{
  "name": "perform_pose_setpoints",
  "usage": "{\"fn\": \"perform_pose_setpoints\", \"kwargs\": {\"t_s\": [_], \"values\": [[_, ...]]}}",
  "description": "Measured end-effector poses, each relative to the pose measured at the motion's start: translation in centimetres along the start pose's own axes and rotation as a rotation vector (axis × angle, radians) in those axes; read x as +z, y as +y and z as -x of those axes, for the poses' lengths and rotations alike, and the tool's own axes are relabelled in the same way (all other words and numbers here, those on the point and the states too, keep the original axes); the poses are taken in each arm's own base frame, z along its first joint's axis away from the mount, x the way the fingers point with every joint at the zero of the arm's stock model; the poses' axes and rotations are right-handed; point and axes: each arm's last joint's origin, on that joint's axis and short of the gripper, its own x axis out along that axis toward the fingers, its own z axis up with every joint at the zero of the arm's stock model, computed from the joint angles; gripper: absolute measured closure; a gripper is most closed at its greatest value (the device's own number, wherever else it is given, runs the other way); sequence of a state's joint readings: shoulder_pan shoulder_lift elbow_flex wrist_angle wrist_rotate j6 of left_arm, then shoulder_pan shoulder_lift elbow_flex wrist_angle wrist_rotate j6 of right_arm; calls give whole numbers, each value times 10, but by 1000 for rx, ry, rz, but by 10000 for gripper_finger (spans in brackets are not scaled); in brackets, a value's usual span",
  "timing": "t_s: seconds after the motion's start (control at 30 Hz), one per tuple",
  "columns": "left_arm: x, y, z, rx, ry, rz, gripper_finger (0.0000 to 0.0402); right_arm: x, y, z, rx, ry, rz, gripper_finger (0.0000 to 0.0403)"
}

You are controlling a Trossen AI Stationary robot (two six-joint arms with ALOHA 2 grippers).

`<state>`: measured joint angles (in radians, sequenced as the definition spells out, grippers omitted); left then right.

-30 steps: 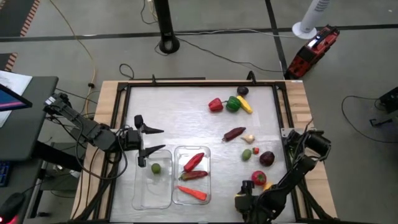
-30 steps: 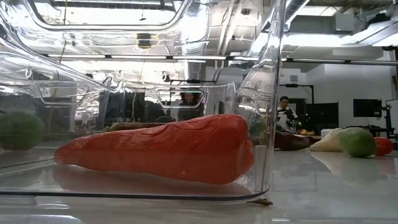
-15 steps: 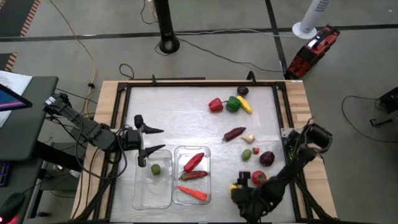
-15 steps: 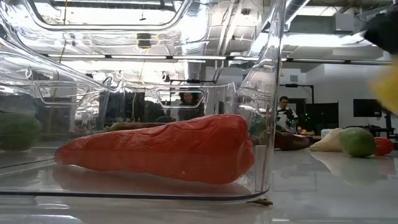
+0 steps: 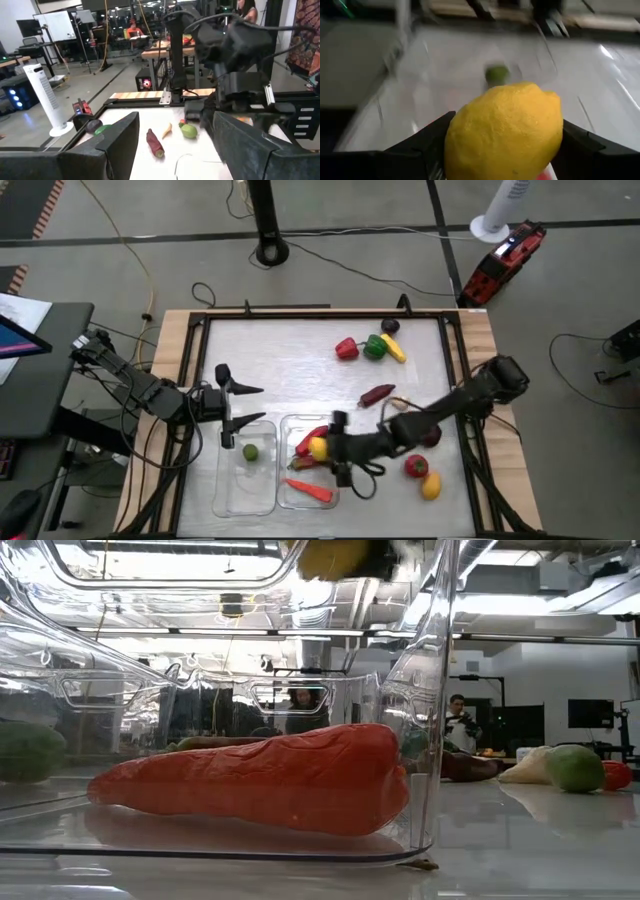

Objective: Sort produce into baskets
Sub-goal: Put the left yellow lemon into the left transparent bin, then put the green lime into the left transparent bin

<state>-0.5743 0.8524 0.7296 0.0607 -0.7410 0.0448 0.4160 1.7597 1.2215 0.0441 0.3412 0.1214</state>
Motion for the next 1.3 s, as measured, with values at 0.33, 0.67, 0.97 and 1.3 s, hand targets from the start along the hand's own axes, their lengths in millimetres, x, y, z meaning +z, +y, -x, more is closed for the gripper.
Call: {"fn": "perform_pose_setpoints", "kwargs": {"t_s": [0.33, 0.67, 0.97, 1.3], "values": [[2, 1, 2, -3, -9, -6, 159, 25, -21, -76, 119, -48, 60, 107], [8, 7, 30, -142, -23, 48, 159, 50, -14, -123, 191, -17, 159, 74], [1, 0, 24, -114, 18, 21, 159, 73, -24, -86, 49, 171, 184, 7], [0, -1, 21, -51, 24, 16, 159, 31, -3, 15, -243, 441, 190, 57]]}}
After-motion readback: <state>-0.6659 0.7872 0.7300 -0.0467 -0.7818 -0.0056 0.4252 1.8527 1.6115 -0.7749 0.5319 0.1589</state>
